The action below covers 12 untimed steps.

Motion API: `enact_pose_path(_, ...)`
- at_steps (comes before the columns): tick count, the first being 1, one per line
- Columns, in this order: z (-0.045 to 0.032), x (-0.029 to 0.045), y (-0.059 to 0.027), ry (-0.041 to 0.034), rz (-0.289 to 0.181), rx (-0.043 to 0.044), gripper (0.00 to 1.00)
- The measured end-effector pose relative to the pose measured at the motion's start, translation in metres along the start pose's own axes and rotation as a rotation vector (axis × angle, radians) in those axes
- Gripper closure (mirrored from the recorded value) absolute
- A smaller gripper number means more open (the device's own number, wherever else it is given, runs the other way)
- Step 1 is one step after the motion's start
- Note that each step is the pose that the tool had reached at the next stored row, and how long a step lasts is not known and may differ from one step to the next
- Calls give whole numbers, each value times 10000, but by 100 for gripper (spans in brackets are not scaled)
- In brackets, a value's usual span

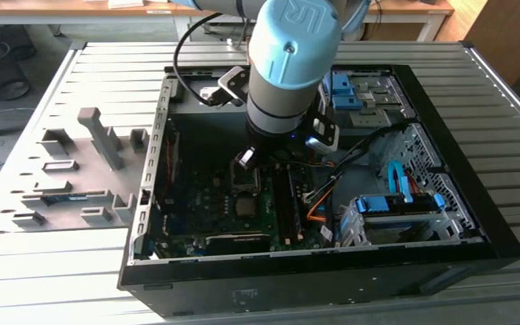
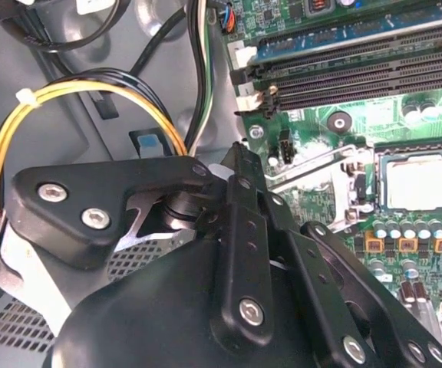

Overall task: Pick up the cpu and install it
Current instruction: 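Close the cpu cover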

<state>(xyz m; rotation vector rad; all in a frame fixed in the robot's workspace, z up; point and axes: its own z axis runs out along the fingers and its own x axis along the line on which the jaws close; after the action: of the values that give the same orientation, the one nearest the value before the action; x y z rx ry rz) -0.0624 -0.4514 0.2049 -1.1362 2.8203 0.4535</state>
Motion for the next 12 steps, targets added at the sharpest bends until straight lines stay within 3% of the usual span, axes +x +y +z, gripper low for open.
enact_pose_path(12, -82, 34, 56, -82, -66, 82, 90)
